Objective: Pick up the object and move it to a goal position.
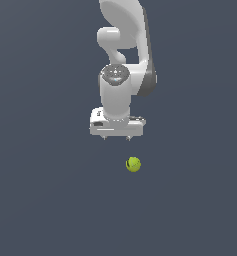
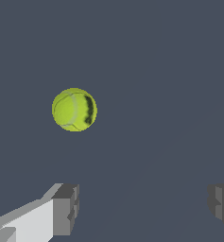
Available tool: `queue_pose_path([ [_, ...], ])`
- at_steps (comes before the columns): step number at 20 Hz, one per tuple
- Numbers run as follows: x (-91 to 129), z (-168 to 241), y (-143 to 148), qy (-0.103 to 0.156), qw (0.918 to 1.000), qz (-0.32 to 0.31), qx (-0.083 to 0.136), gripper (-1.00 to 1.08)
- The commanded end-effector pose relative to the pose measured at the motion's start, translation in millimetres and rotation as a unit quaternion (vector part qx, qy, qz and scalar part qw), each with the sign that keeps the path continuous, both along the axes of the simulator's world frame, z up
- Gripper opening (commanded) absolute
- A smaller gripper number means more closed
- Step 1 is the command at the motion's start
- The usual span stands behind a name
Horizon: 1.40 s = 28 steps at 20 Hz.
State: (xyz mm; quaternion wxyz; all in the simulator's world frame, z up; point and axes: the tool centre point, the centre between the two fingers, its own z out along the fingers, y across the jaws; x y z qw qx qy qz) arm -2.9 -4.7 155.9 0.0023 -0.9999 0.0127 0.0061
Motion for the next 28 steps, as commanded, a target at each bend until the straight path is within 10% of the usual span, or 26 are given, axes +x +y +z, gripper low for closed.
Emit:
queue_pose_path([
  [1, 0.0, 0.0, 0.0, 0.0, 1.0, 0.0, 0.0, 1.0],
  [28, 16.6, -16.1, 40.1, 0.008, 0.9984, -0.056, 0.001, 1.0],
])
